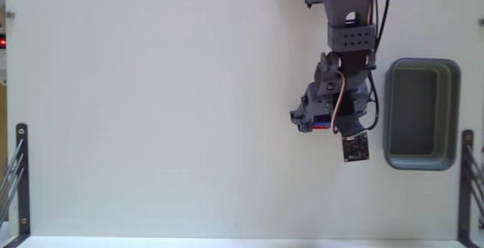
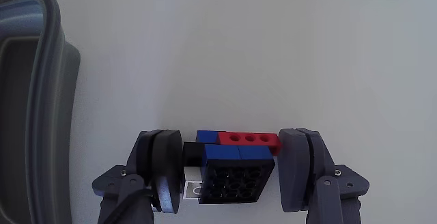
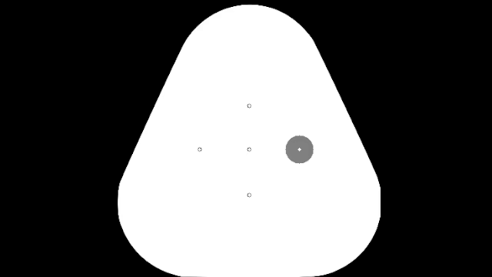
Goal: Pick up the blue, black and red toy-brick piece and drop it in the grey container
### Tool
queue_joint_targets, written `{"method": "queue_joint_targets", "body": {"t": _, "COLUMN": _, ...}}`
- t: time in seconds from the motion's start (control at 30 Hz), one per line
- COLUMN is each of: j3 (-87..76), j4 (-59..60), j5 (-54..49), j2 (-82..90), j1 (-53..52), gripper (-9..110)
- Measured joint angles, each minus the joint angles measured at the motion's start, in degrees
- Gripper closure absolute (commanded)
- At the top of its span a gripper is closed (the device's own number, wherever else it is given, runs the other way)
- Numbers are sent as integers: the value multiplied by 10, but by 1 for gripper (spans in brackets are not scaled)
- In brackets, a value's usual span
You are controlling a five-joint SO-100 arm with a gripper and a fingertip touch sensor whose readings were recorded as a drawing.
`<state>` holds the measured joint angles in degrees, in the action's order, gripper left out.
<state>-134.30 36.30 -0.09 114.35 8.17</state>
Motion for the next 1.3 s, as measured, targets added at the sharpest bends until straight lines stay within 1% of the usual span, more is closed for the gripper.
{"method": "queue_joint_targets", "body": {"t": 1.3, "j3": 0, "j4": 0, "j5": 0, "j2": 0, "j1": 0, "gripper": 29}}
